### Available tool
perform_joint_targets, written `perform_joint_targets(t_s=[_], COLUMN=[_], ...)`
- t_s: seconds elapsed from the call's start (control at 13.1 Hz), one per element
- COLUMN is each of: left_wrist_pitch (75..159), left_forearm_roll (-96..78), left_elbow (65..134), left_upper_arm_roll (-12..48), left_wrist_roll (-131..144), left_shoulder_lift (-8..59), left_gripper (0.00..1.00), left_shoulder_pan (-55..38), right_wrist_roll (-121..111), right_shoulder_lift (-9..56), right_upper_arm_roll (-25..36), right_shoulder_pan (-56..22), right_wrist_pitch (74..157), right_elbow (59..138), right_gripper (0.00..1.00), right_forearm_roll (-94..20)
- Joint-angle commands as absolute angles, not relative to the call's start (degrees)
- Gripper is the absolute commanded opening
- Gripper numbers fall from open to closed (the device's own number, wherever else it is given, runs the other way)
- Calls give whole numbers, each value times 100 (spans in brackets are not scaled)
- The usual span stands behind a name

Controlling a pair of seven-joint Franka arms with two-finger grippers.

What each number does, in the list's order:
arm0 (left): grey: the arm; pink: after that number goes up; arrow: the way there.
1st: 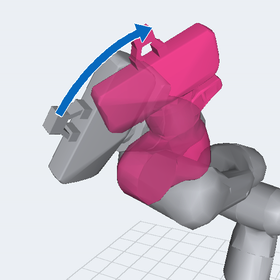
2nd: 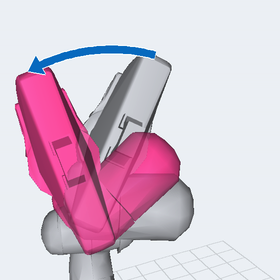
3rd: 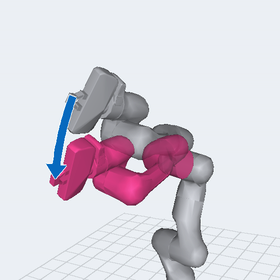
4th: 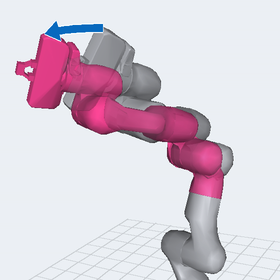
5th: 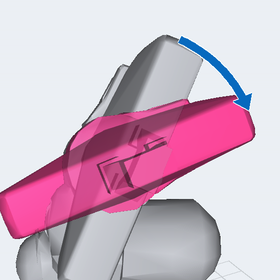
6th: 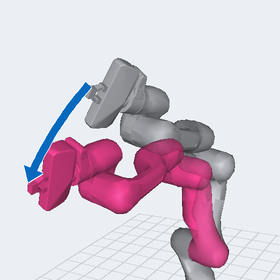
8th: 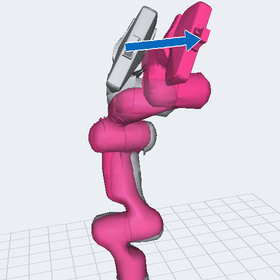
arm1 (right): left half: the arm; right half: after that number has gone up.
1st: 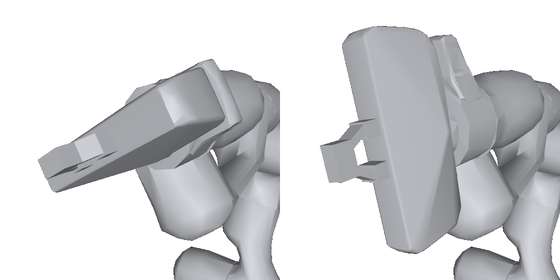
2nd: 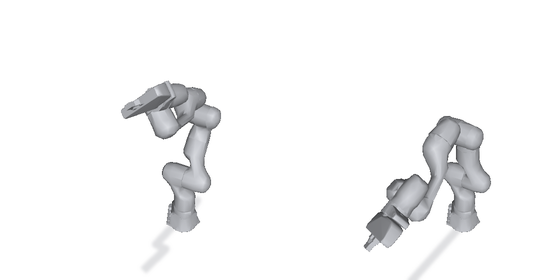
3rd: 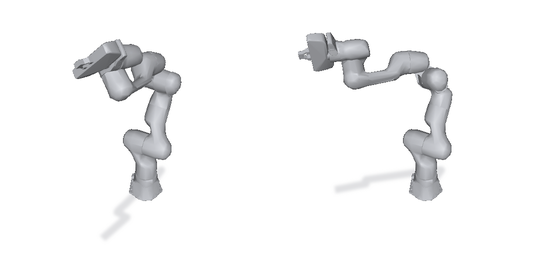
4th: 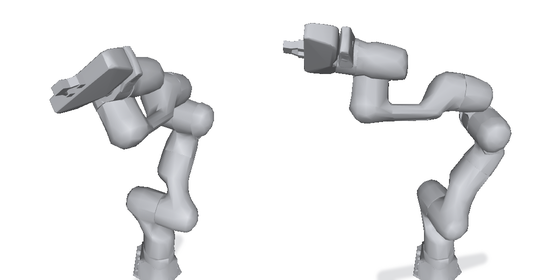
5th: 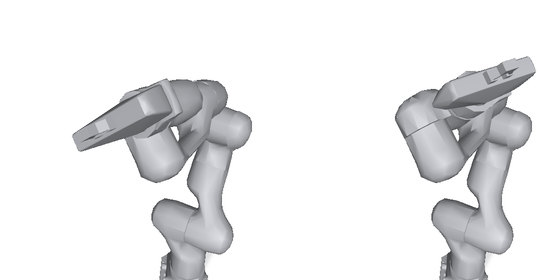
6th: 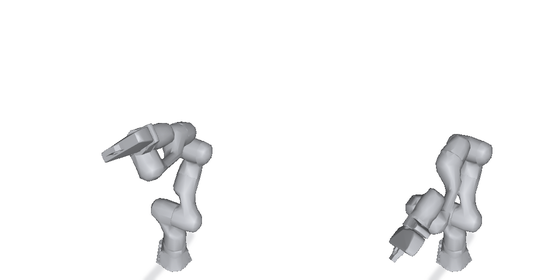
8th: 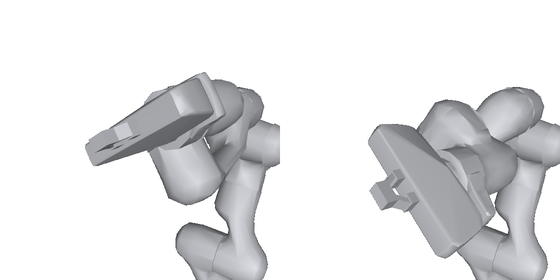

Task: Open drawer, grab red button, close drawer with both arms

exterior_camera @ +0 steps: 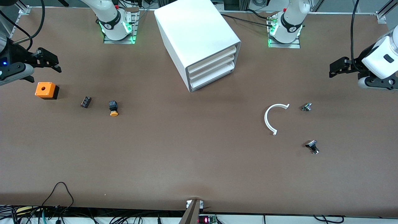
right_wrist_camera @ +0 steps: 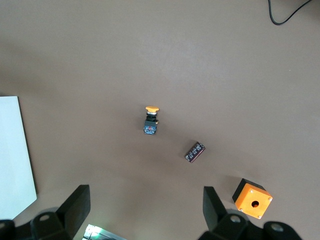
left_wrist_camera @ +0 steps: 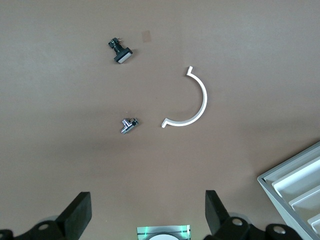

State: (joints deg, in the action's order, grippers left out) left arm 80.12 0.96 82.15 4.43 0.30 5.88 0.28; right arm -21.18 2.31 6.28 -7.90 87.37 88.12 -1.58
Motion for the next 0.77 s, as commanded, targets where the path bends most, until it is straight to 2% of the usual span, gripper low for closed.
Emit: perform_joint_targets(t_s=[0.0,0.38,0.69], left_wrist_pitch=[7981,7980,7998], left_forearm_roll=[0,-44,-937], left_elbow=[8200,8183,8226], left_upper_arm_roll=[413,500,624], left_wrist_roll=[27,70,123], left_shoulder_lift=[598,676,913], left_gripper=[100,100,100], left_shoulder_pan=[-9,-88,-97], right_wrist_roll=[-2092,-2092,-2092], right_shoulder_lift=[290,290,290], right_upper_arm_roll=[642,642,642], right_shoulder_pan=[-800,-800,-800], right_wrist_pitch=[8596,8596,8596], right_elbow=[8640,8640,8640], right_gripper=[100,100,100], right_forearm_roll=[-114,-114,-114])
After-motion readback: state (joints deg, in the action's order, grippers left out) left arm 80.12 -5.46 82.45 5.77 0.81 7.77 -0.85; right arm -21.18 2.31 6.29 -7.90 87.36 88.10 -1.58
